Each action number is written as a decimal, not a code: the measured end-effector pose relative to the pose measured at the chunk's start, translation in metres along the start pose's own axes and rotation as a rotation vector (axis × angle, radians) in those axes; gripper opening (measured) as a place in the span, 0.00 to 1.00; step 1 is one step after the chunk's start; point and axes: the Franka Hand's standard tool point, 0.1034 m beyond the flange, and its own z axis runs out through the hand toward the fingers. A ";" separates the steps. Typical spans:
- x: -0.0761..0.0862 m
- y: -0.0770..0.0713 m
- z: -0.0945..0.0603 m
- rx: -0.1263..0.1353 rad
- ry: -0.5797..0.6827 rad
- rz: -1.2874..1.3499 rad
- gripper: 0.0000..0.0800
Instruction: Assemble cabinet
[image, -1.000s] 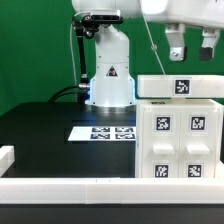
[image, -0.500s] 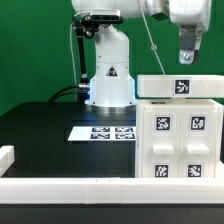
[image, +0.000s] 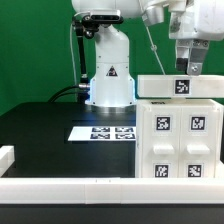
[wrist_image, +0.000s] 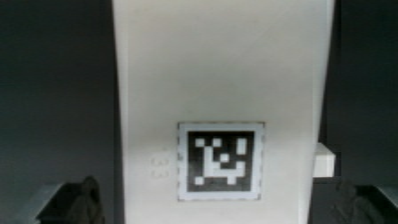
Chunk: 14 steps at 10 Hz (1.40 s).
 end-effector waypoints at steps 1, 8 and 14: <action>-0.001 0.000 0.002 0.003 -0.001 0.010 0.81; -0.007 -0.002 0.017 0.024 -0.005 0.109 0.68; -0.009 -0.003 0.018 0.064 0.034 0.729 0.69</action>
Offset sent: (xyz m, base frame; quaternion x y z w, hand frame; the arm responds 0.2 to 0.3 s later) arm 0.0054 0.0000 -0.0134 0.0082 0.0064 0.0204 0.9997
